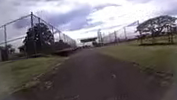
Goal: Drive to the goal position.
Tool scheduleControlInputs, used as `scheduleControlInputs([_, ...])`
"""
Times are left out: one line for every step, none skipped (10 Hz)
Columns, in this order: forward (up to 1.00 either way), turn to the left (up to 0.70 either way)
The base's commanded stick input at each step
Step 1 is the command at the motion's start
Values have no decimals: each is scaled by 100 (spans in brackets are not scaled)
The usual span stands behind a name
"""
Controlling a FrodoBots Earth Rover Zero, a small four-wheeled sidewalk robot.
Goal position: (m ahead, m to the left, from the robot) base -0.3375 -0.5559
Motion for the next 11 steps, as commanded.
scheduleControlInputs([50,50])
scheduleControlInputs([50,50])
scheduleControlInputs([50,50])
scheduleControlInputs([50,32])
scheduleControlInputs([50,8])
scheduleControlInputs([50,0])
scheduleControlInputs([50,0])
scheduleControlInputs([50,0])
scheduleControlInputs([50,0])
scheduleControlInputs([50,0])
scheduleControlInputs([50,0])
